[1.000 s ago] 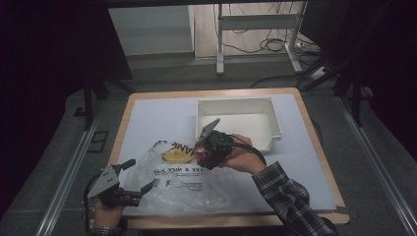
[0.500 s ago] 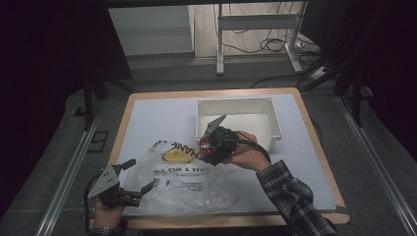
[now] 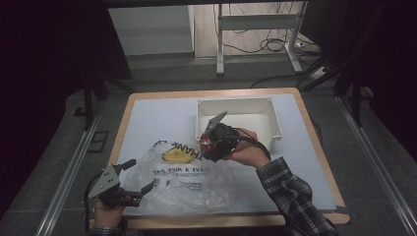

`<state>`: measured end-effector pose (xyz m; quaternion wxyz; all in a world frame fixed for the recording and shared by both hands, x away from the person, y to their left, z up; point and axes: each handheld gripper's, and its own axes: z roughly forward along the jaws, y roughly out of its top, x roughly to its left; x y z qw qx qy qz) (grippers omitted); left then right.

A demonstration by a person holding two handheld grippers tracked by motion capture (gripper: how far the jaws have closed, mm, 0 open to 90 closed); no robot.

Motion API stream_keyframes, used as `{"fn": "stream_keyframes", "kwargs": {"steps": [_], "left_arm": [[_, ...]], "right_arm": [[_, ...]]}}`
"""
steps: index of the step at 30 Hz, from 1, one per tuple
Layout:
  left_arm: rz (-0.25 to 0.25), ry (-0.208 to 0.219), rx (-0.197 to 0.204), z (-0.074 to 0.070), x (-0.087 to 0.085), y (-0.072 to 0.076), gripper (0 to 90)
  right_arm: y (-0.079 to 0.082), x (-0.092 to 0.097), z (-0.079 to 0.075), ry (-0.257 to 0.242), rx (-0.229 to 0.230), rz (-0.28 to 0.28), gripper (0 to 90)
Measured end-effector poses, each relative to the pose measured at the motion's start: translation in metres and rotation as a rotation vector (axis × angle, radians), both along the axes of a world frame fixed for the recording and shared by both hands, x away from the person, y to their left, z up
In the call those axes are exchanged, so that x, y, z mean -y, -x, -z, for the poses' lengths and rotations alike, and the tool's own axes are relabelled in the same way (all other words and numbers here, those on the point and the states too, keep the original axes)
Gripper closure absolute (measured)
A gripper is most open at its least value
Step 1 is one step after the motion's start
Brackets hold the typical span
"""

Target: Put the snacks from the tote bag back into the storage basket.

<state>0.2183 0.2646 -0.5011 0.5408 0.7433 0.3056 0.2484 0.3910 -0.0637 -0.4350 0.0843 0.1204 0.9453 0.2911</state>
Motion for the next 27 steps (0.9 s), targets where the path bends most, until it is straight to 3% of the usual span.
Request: {"fn": "stream_keyframes", "kwargs": {"steps": [10,12,14,15,16,17,22,25,27], "left_arm": [[0.025,-0.055,-0.004,0.000,0.005,-0.001,3.9],[0.033,-0.083,-0.005,0.001,0.008,-0.001,4.5],[0.043,-0.141,0.002,0.001,0.014,0.000,4.6],[0.043,-0.141,0.002,0.001,0.014,0.000,4.7],[0.056,-0.175,0.010,0.000,0.018,0.001,4.7],[0.055,-0.181,0.013,0.000,0.019,0.001,4.6],[0.048,-0.164,0.008,0.000,0.017,0.001,4.5],[0.036,-0.102,0.002,0.000,0.012,0.000,3.9],[0.024,-0.097,0.005,-0.001,0.010,0.000,3.4]], "right_arm": [[-0.005,0.000,-0.002,-0.006,0.016,-0.004,25.6],[-0.007,0.001,-0.003,-0.007,0.018,0.002,25.6],[-0.009,0.002,-0.003,-0.009,0.015,0.006,25.6],[-0.009,0.002,-0.003,-0.009,0.015,0.006,25.6],[-0.012,0.003,-0.004,-0.014,0.017,0.011,25.6],[-0.012,0.004,-0.004,-0.014,0.017,0.014,25.6],[-0.016,0.005,-0.006,-0.023,0.020,0.021,25.6],[-0.022,0.007,-0.007,-0.029,0.026,0.029,25.6],[-0.025,0.008,-0.007,-0.030,0.026,0.035,25.6]]}}
